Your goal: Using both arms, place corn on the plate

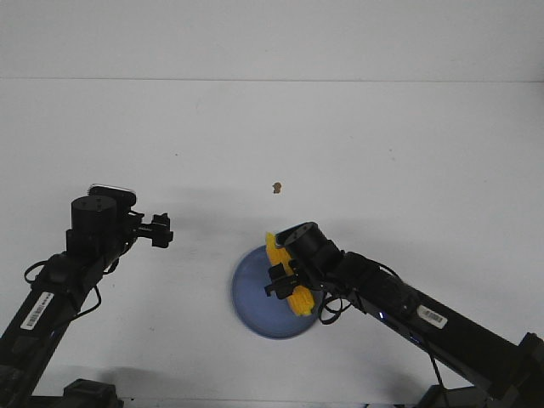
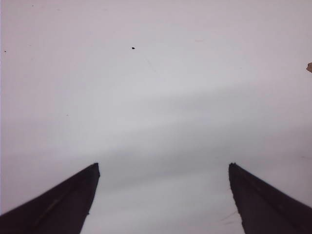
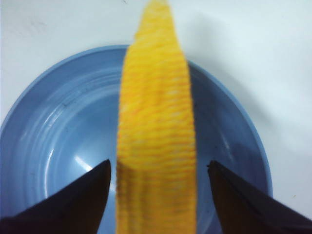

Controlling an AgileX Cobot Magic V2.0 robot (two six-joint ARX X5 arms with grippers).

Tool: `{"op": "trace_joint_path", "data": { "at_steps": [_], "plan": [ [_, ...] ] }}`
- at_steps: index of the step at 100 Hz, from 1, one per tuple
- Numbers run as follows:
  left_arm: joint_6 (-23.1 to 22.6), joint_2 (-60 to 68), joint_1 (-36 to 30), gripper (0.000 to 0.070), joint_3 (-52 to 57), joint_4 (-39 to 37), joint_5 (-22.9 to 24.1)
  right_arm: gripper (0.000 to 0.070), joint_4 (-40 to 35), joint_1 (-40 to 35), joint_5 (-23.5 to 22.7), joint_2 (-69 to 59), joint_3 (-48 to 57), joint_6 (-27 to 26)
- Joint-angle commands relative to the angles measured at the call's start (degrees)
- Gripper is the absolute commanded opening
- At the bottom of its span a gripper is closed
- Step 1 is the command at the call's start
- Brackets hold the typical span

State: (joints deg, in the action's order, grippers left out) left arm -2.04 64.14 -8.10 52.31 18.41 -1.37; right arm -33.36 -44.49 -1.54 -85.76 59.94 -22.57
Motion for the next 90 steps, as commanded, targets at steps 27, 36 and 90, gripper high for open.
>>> {"op": "trace_joint_path", "data": {
  "at_steps": [27,36,90],
  "plan": [
    [0.02,0.59,0.04,0.0543,0.35,-0.44,0.13,0.0487,0.39,1.18,3.37,1.40,0.85,2.67],
    [0.15,0.59,0.04,0.0543,0.35,-0.44,0.13,0.0487,0.68,3.58,3.52,4.42,0.85,4.28],
    [2.97,-8.04,0.98,0.0541,0.31,-0.72,0.13,0.0487,-1.29,31.61,8.24,35.56,-0.87,17.70]
  ]
}}
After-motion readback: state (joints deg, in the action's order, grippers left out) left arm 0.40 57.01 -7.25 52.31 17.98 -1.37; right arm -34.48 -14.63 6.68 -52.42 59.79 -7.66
